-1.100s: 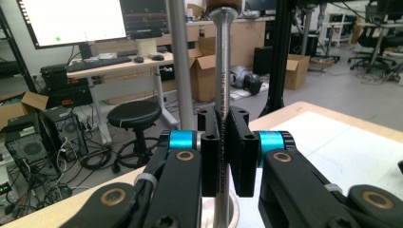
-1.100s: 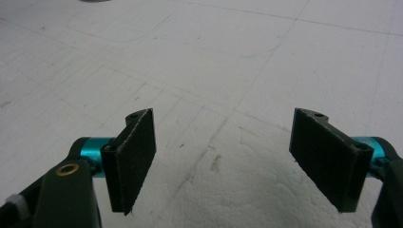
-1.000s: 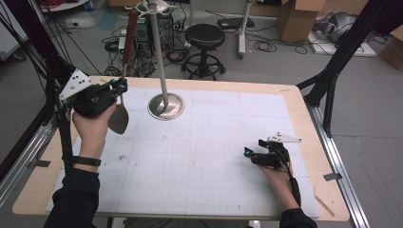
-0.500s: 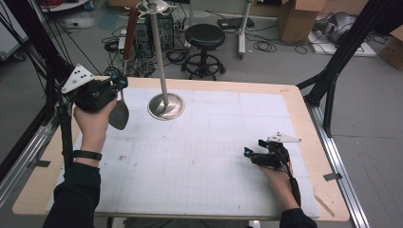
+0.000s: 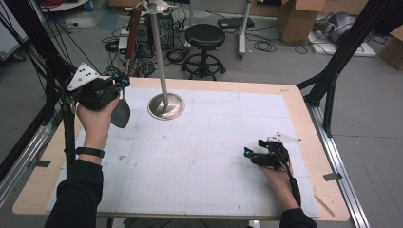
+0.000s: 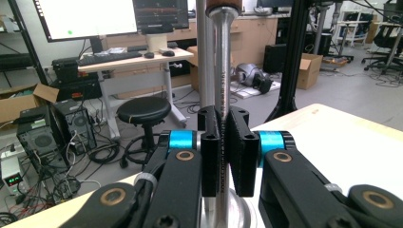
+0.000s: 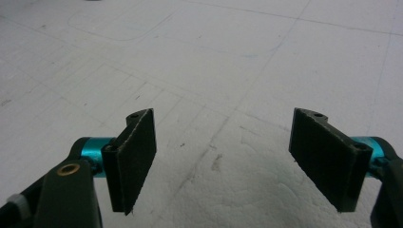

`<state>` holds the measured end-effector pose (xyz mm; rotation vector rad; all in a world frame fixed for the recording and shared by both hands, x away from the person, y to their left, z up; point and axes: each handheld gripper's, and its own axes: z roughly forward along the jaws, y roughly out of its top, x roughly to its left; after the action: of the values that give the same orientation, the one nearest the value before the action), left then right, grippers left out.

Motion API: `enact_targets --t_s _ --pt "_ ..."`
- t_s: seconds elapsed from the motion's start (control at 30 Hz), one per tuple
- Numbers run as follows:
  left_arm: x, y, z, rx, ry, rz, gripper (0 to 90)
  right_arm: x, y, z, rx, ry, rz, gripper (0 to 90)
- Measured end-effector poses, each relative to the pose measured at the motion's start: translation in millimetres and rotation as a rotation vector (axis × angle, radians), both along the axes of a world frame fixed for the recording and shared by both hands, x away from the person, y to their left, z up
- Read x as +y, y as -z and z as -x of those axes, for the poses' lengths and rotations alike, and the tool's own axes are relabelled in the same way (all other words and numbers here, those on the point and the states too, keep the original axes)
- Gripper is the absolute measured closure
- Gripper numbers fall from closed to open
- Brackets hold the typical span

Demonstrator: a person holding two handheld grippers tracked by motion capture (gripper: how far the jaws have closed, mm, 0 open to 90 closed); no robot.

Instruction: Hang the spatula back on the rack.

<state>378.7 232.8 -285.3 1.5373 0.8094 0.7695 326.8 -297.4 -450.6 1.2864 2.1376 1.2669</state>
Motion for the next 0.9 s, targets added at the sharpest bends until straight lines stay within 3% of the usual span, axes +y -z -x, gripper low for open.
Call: enact_targets --t_s 0.17,0.53,0.9 --pt "-1.7 2.9 -4.3 0.011 -0.004 0.000 84.2 0.1 0.0 0.0 -0.003 0.000 0.004 23.6" --pt "-11.7 1.9 -16.6 -0.005 -0.015 0.007 84.2 0.3 0.1 -0.1 -0.005 -0.002 0.006 23.8" --pt "-26.6 6.9 -36.8 0.008 -0.036 -0.022 84.2 0.1 0.0 -0.1 0.000 -0.007 0.004 24.0"
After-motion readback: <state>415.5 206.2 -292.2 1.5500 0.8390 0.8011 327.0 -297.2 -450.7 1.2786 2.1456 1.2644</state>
